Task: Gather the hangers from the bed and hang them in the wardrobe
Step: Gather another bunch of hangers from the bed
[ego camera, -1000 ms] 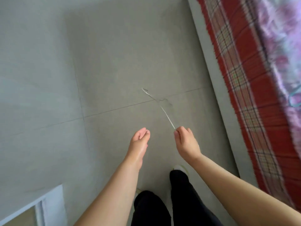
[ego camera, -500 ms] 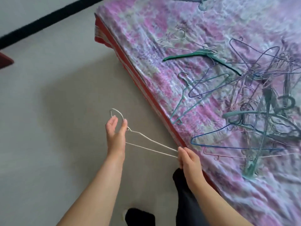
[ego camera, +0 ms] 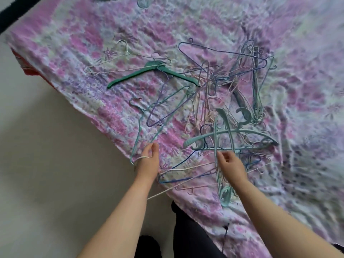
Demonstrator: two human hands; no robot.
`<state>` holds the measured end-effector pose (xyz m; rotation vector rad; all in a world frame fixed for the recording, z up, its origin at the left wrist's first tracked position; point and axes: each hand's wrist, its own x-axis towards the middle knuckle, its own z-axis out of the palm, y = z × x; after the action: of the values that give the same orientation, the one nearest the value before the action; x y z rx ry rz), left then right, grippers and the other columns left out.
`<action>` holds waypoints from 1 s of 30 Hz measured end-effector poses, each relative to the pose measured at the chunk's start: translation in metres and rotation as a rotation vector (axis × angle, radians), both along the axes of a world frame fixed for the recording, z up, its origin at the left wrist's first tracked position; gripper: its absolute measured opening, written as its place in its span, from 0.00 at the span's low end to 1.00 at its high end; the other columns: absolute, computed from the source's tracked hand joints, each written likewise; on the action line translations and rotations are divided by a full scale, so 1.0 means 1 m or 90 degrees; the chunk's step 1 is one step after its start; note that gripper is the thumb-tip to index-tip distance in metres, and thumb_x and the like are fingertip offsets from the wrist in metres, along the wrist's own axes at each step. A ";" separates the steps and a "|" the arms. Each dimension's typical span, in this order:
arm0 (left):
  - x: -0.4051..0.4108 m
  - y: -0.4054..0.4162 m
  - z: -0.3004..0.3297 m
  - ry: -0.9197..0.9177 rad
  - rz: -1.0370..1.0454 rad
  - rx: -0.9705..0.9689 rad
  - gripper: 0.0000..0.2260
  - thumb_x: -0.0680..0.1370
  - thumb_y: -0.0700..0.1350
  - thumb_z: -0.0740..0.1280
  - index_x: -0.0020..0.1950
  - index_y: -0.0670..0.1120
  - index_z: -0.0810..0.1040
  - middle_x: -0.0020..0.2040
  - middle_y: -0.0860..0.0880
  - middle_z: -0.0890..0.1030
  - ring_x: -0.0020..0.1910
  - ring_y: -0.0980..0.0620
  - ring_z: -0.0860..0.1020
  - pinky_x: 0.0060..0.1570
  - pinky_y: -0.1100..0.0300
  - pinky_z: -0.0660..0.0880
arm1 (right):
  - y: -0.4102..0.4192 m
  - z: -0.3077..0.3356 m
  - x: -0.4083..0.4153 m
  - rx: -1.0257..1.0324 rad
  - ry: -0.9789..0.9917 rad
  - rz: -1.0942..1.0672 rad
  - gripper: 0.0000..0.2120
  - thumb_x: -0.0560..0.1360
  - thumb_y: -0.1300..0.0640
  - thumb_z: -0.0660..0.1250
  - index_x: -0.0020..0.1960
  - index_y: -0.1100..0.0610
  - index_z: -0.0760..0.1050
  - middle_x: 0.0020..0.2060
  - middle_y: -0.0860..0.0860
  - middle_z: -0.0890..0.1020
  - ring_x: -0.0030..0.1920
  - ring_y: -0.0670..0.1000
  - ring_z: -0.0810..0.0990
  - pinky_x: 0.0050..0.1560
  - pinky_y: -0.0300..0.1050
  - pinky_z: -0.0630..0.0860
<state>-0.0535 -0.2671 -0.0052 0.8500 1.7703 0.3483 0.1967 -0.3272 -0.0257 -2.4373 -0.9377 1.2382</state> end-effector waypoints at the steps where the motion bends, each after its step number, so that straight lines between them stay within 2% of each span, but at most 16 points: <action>1: 0.008 0.000 0.000 0.001 -0.012 -0.027 0.39 0.66 0.79 0.52 0.65 0.53 0.74 0.61 0.36 0.77 0.45 0.41 0.81 0.48 0.45 0.80 | 0.001 0.002 0.009 0.056 -0.063 -0.027 0.13 0.80 0.46 0.59 0.46 0.55 0.72 0.38 0.50 0.77 0.41 0.54 0.76 0.37 0.47 0.68; 3: 0.024 0.002 0.006 0.009 -0.053 -0.060 0.30 0.76 0.69 0.53 0.62 0.47 0.76 0.59 0.29 0.75 0.33 0.46 0.77 0.34 0.55 0.79 | 0.004 -0.005 0.026 0.137 -0.102 -0.143 0.13 0.78 0.46 0.61 0.52 0.57 0.72 0.46 0.53 0.77 0.48 0.57 0.76 0.45 0.52 0.71; 5: 0.036 0.003 0.006 0.016 -0.090 -0.072 0.23 0.80 0.60 0.56 0.63 0.45 0.75 0.57 0.29 0.75 0.33 0.46 0.76 0.27 0.60 0.75 | 0.007 -0.020 0.045 0.062 -0.087 -0.241 0.29 0.74 0.43 0.67 0.67 0.59 0.65 0.65 0.59 0.69 0.66 0.59 0.67 0.64 0.57 0.66; 6: 0.040 0.003 0.003 0.007 -0.092 -0.070 0.20 0.80 0.58 0.58 0.64 0.46 0.74 0.54 0.31 0.76 0.32 0.47 0.76 0.28 0.59 0.75 | 0.007 -0.028 0.054 -0.012 -0.072 -0.259 0.39 0.72 0.41 0.69 0.74 0.58 0.57 0.72 0.60 0.61 0.72 0.60 0.60 0.69 0.59 0.60; 8: 0.051 0.005 0.001 -0.009 -0.102 -0.061 0.19 0.79 0.53 0.64 0.68 0.49 0.69 0.47 0.43 0.75 0.34 0.49 0.73 0.37 0.54 0.75 | 0.004 -0.043 0.071 -0.142 -0.064 -0.234 0.53 0.68 0.37 0.71 0.78 0.54 0.43 0.77 0.57 0.46 0.76 0.61 0.48 0.72 0.63 0.53; 10: 0.064 0.007 -0.004 0.003 -0.121 -0.042 0.31 0.76 0.53 0.69 0.75 0.55 0.58 0.52 0.47 0.73 0.48 0.48 0.74 0.49 0.54 0.71 | 0.002 -0.057 0.089 -0.209 -0.074 -0.189 0.59 0.65 0.34 0.72 0.77 0.52 0.35 0.77 0.57 0.41 0.76 0.63 0.45 0.72 0.63 0.52; 12: 0.080 0.011 -0.009 0.023 -0.156 -0.030 0.43 0.71 0.56 0.73 0.78 0.58 0.48 0.62 0.46 0.69 0.60 0.46 0.71 0.57 0.54 0.68 | 0.012 -0.069 0.103 -0.217 -0.027 -0.171 0.62 0.63 0.34 0.74 0.77 0.50 0.32 0.77 0.59 0.43 0.76 0.64 0.52 0.70 0.63 0.58; 15: 0.107 0.024 -0.021 0.032 -0.182 -0.082 0.54 0.64 0.65 0.73 0.77 0.61 0.39 0.77 0.47 0.52 0.75 0.44 0.57 0.69 0.43 0.63 | 0.045 -0.078 0.112 -0.202 0.074 -0.134 0.64 0.58 0.39 0.79 0.76 0.47 0.36 0.73 0.65 0.59 0.62 0.66 0.75 0.59 0.60 0.75; 17: 0.126 0.035 -0.027 0.042 -0.196 -0.104 0.54 0.65 0.65 0.73 0.77 0.61 0.38 0.79 0.48 0.43 0.78 0.45 0.47 0.72 0.39 0.57 | 0.071 -0.077 0.109 -0.159 0.102 -0.111 0.59 0.62 0.46 0.80 0.77 0.51 0.42 0.70 0.64 0.65 0.57 0.64 0.77 0.56 0.59 0.77; 19: 0.146 0.051 -0.033 0.052 -0.199 -0.080 0.52 0.68 0.62 0.73 0.78 0.57 0.39 0.79 0.48 0.41 0.78 0.46 0.44 0.73 0.43 0.53 | 0.094 -0.071 0.097 -0.091 0.118 -0.086 0.49 0.67 0.49 0.77 0.76 0.54 0.49 0.67 0.61 0.71 0.57 0.61 0.78 0.57 0.58 0.77; 21: 0.161 0.068 -0.042 0.040 -0.184 -0.053 0.52 0.68 0.60 0.74 0.79 0.51 0.41 0.79 0.46 0.48 0.78 0.46 0.51 0.72 0.48 0.56 | 0.111 -0.064 0.082 0.009 0.173 -0.064 0.43 0.70 0.51 0.75 0.75 0.54 0.53 0.66 0.58 0.74 0.60 0.57 0.77 0.61 0.57 0.74; 23: 0.168 0.085 -0.053 0.042 -0.144 -0.043 0.49 0.67 0.60 0.75 0.78 0.47 0.51 0.75 0.45 0.64 0.72 0.44 0.65 0.69 0.52 0.65 | 0.122 -0.062 0.071 0.098 0.205 -0.024 0.37 0.72 0.52 0.73 0.74 0.55 0.57 0.67 0.55 0.73 0.63 0.54 0.75 0.65 0.54 0.71; 25: 0.169 0.099 -0.062 0.102 -0.098 -0.036 0.39 0.69 0.59 0.74 0.73 0.44 0.64 0.67 0.45 0.75 0.65 0.43 0.73 0.62 0.53 0.71 | 0.133 -0.059 0.071 0.146 0.117 -0.028 0.35 0.73 0.48 0.71 0.74 0.56 0.59 0.69 0.55 0.70 0.68 0.54 0.70 0.68 0.52 0.67; 26: 0.167 0.105 -0.068 0.123 -0.084 -0.022 0.33 0.71 0.56 0.73 0.71 0.45 0.67 0.63 0.45 0.77 0.62 0.43 0.75 0.59 0.54 0.73 | 0.137 -0.060 0.076 0.147 0.043 -0.062 0.37 0.72 0.45 0.70 0.74 0.58 0.58 0.71 0.56 0.67 0.71 0.55 0.66 0.70 0.53 0.64; 28: 0.159 0.112 -0.076 0.116 -0.057 0.008 0.28 0.76 0.47 0.70 0.73 0.47 0.64 0.58 0.47 0.80 0.52 0.46 0.79 0.49 0.58 0.75 | 0.135 -0.067 0.091 0.058 -0.049 -0.160 0.44 0.71 0.39 0.68 0.76 0.61 0.54 0.74 0.59 0.59 0.75 0.58 0.57 0.73 0.56 0.57; 30: 0.146 0.114 -0.088 0.092 -0.023 0.002 0.25 0.78 0.43 0.67 0.73 0.48 0.62 0.56 0.45 0.81 0.47 0.48 0.79 0.45 0.59 0.73 | 0.121 -0.080 0.105 -0.090 -0.031 -0.193 0.51 0.70 0.33 0.65 0.77 0.62 0.47 0.77 0.59 0.50 0.77 0.60 0.48 0.74 0.57 0.52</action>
<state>0.0922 -0.1535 -0.0935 0.9289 1.8850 0.2717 0.3015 -0.2066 -0.1060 -2.6061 -0.4799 1.1744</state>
